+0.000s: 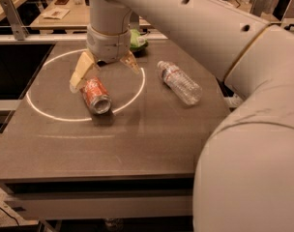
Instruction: Place coke can upright
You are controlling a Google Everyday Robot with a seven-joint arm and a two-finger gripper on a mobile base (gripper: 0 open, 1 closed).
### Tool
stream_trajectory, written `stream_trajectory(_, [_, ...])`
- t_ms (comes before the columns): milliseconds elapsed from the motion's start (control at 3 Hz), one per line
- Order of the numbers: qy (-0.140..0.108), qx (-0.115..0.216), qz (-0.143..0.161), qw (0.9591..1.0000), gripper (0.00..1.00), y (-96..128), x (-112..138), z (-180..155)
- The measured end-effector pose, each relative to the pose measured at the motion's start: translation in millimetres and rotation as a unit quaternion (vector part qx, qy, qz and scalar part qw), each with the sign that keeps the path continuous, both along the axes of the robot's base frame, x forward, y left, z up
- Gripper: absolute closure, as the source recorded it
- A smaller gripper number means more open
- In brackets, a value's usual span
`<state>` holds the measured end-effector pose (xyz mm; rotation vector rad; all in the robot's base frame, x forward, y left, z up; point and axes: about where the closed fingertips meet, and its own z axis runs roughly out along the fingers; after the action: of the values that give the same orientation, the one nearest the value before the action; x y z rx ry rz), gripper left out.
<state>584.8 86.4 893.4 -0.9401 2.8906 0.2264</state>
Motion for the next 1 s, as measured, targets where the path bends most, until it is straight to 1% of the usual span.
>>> stream_trajectory(333, [0.01, 0.005, -0.003, 0.9999, 0.0, 18.1, 8.7, -5.6])
stream_trajectory(667, [0.017, 0.0, -0.001, 0.9999, 0.0, 36.2, 18.0, -17.5])
stream_trajectory(1000, [0.024, -0.006, 0.004, 0.9997, 0.0, 49.1, 24.3, -32.7])
